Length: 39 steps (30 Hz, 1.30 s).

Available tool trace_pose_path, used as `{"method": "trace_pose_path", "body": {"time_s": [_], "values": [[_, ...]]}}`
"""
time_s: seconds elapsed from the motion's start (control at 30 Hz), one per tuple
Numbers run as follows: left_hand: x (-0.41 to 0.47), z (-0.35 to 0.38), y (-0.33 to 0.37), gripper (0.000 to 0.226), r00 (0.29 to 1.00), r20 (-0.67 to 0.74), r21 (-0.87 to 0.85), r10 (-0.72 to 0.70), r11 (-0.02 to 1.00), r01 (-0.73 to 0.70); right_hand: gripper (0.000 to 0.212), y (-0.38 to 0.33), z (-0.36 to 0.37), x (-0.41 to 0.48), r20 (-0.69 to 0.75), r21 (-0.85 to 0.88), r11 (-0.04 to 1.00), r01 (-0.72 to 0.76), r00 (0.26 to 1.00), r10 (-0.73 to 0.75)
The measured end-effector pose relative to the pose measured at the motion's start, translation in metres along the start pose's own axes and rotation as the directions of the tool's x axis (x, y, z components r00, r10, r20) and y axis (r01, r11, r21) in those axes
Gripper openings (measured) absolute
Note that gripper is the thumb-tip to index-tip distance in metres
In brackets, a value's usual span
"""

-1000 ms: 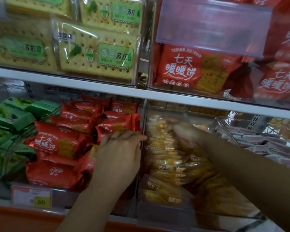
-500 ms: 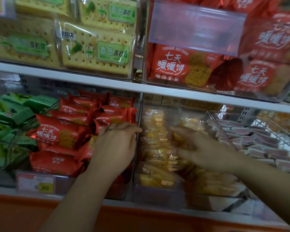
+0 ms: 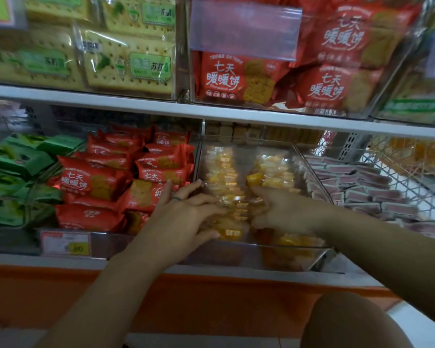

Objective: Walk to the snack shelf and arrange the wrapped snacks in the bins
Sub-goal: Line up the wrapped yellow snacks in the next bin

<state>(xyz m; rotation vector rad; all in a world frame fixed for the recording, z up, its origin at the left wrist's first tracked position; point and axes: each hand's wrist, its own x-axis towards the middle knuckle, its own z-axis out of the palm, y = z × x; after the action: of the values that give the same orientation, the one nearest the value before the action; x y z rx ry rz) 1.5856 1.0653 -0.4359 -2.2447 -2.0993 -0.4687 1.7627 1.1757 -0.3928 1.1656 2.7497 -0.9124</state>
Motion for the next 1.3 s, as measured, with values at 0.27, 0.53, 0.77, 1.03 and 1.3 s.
{"method": "trace_pose_path", "body": {"time_s": [0.27, 0.53, 0.77, 1.03, 1.3], "values": [[0.007, 0.008, -0.002, 0.035, 0.987, -0.158, 0.058, 0.013, 0.998, -0.004, 0.086, 0.003, 0.001, 0.042, 0.028, 0.121, 0.988, -0.095, 0.995, 0.092], [0.011, 0.006, 0.003, 0.037, 0.993, -0.106, 0.015, -0.042, 0.999, 0.044, 0.060, 0.011, 0.009, 0.050, -0.013, 0.394, 0.916, -0.075, 0.996, 0.087], [0.004, 0.001, 0.004, 0.050, 0.995, 0.069, 0.069, -0.069, 0.996, 0.065, 0.062, 0.011, 0.012, 0.042, -0.091, -0.117, 0.993, -0.022, 0.996, 0.011], [0.002, 0.004, 0.005, 0.055, 0.998, 0.029, 0.048, -0.061, 0.997, 0.059, 0.040, -0.003, 0.006, 0.047, 0.129, 0.774, 0.568, -0.278, 0.949, 0.288], [0.001, 0.015, 0.004, 0.065, 0.997, -0.031, 0.141, -0.071, 0.987, 0.075, 0.054, -0.013, 0.032, 0.079, 0.013, 0.747, 0.587, -0.312, 0.890, 0.456]]}}
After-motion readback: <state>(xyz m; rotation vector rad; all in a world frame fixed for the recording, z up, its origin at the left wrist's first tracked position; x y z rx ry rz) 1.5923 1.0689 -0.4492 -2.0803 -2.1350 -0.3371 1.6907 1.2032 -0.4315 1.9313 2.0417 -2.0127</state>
